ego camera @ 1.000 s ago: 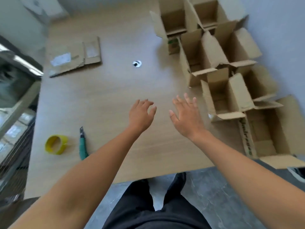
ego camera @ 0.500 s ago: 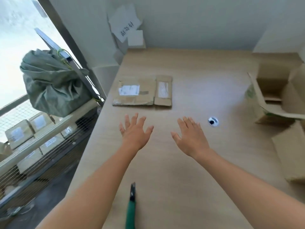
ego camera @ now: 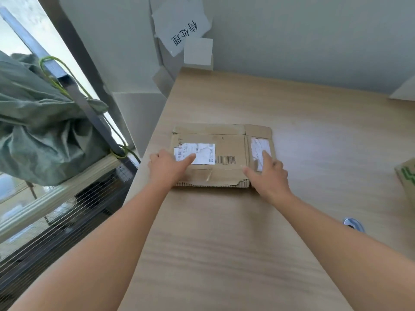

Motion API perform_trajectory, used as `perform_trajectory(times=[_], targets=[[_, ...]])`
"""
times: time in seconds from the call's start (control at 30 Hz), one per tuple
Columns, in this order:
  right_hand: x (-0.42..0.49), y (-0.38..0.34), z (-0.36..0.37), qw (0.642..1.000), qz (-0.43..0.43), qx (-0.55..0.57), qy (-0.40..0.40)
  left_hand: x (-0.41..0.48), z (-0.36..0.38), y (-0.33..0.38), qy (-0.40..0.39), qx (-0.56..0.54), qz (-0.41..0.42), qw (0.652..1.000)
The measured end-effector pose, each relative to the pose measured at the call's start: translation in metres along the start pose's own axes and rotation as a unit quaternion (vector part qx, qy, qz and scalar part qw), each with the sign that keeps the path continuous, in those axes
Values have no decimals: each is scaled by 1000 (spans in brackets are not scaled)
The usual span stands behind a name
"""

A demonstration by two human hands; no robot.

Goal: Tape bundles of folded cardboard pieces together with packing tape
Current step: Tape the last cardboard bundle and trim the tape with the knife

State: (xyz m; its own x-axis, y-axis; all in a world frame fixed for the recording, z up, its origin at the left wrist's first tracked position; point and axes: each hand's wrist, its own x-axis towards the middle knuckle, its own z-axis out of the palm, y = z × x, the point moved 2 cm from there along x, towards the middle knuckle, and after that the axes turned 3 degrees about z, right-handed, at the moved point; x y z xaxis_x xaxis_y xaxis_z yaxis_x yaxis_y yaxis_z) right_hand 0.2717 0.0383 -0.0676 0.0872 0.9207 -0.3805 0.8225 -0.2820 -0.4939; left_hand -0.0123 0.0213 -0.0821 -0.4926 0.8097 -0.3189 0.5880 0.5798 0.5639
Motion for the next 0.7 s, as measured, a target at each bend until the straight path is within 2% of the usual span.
perform_trajectory(times=[0.1,0.2,0.33,0.43,0.53,0.7], targets=[[-12,11,-3,996,24,71,38,-16,2,-7,-32,-97,-23,995],[-40,31,-8,991,25,128,18,-48,4,-16,-40,-200,7,979],[-101,71,-26,975,42,216,-30,-119,4,-22,-85,-299,1,951],[-163,101,-44,958,21,277,-73,-188,7,-24,-107,-328,9,939],[-226,132,-63,940,-14,330,-80,-264,12,-26,-135,-332,38,933],[-318,197,-88,924,-97,351,-116,-383,21,-36,-149,-338,77,926]])
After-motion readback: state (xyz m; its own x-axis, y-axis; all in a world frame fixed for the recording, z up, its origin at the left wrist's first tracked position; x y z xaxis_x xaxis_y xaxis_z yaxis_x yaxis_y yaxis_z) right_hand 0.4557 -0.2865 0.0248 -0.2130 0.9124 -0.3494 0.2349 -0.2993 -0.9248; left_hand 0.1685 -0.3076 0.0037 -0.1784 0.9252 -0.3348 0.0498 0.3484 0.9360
